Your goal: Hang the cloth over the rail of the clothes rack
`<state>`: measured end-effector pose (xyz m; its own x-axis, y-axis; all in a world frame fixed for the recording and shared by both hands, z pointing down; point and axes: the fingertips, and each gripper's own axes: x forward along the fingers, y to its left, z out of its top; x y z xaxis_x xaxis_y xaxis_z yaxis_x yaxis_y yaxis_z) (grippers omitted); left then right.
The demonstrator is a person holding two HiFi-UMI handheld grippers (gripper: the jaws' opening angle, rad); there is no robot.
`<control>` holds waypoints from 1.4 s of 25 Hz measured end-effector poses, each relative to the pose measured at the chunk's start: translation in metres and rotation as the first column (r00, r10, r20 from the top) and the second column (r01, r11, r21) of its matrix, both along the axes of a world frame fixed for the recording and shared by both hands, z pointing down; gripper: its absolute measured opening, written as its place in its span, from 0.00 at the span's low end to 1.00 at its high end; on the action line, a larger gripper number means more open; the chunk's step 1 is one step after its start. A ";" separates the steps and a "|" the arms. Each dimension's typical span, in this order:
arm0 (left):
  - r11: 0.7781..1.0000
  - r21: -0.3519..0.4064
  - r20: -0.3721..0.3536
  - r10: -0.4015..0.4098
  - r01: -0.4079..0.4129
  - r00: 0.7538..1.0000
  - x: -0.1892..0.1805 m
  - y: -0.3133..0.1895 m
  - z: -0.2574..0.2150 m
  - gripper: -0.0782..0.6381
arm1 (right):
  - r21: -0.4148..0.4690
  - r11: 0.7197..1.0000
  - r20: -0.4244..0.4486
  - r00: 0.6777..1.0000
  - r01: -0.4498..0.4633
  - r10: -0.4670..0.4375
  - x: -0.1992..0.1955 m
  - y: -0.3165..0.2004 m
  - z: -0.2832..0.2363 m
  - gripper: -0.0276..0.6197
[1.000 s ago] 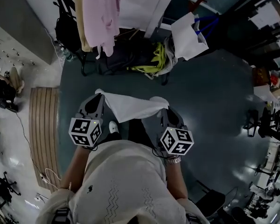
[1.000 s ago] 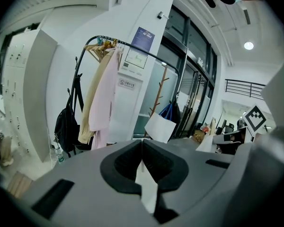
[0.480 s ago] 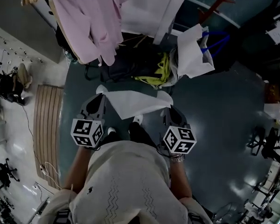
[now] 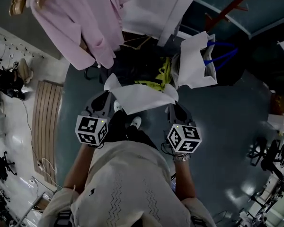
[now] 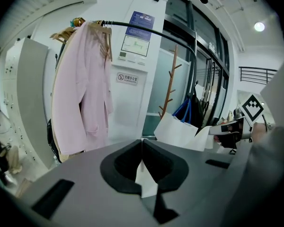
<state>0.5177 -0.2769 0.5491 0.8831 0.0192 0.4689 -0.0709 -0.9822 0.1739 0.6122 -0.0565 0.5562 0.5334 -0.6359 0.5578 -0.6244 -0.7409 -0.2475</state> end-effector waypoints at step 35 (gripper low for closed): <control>0.404 0.780 0.259 0.487 -0.478 0.834 0.246 -0.148 -0.161 0.13 | -0.477 0.869 -0.431 0.827 0.131 -0.362 0.228 -0.072 -0.178 0.07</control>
<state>0.7641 -0.4253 0.3882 0.8566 0.0745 0.5105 0.4578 -0.5659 -0.6856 0.8406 -0.1285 0.3785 0.6625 -0.5568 0.5011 -0.7490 -0.5016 0.4329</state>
